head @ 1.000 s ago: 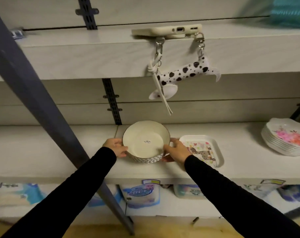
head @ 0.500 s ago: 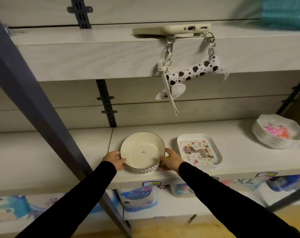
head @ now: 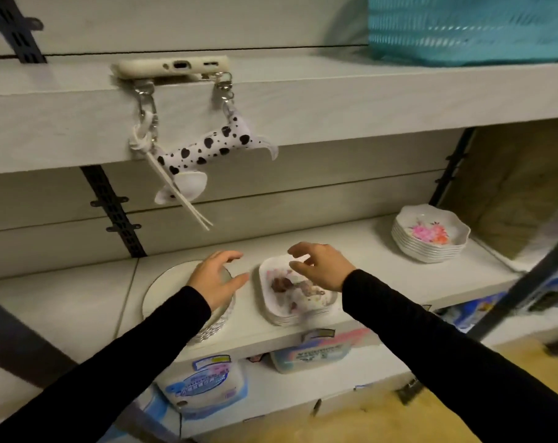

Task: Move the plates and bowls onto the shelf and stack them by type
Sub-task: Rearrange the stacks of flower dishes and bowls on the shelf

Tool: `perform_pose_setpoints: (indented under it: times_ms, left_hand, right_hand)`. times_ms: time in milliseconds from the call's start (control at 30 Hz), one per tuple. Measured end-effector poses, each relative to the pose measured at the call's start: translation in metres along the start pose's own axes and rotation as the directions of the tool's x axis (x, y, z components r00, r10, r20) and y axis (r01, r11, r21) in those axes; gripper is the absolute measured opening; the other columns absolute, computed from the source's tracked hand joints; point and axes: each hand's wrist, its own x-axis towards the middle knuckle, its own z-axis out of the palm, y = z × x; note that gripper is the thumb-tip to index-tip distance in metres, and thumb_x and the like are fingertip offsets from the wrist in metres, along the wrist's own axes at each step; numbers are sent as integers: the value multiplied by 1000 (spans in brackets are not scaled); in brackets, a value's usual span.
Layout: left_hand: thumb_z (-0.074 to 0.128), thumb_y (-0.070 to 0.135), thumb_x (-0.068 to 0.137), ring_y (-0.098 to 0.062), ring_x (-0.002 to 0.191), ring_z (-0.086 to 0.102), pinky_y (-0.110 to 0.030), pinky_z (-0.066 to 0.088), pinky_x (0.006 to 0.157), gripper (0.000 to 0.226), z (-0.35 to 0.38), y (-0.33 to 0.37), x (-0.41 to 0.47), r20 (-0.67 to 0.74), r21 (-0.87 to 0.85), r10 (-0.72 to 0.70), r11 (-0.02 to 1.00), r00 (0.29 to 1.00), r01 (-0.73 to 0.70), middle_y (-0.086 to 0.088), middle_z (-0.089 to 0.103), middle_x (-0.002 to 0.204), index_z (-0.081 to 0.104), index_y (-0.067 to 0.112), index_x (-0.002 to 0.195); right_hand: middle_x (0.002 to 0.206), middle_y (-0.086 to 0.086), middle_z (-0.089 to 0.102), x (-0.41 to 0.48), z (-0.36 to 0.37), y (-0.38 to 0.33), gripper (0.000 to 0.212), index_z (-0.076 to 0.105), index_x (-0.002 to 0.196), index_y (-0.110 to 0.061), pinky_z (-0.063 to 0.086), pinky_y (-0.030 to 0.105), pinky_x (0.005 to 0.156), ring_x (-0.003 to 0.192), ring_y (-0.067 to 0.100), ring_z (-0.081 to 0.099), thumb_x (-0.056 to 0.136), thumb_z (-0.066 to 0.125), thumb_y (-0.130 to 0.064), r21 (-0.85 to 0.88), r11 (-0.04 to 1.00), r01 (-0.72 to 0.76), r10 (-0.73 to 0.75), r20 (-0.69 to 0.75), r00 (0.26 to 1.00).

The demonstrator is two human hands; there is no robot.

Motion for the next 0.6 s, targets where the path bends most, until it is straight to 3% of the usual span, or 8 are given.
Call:
perform_pose_setpoints:
  times_ms: [167,333,467,600]
  left_hand:
    - [65,22,84,-18,109,50,-28,42,85,20,59,64,26,87,-78,61,995,994,-54,1,56,114,55,38,90]
    - [65,18,83,-12,92,56,-19,42,76,23,139,128,65,95,-67,83,995,992,-77,6,60,98,53,38,82]
    - [65,13,82,-12,84,55,-24,43,79,14,207,162,98,61,-74,34,997,998,-30,6,58,90,57,23,88]
    - [65,17,83,-18,87,57,-21,43,81,23,263,182,124,21,-146,-108,983,994,110,-1,61,96,65,7,104]
  right_hand:
    - [122,0,65,-13,-70,92,29,62,119,-16,44,28,94,105,19,62,93,51,-24,24,997,-78,81,-110,991]
    - [121,4,64,-21,-129,198,27,62,117,-13,42,26,92,104,20,61,93,50,-18,-6,986,-165,163,-130,978]
    - [119,5,66,-19,-166,273,26,63,116,-14,43,27,88,92,15,58,92,54,-19,19,974,-224,224,-169,960]
    - [132,10,56,-9,-184,331,41,52,129,-9,43,34,98,111,25,58,92,55,-26,53,945,-323,327,-165,930]
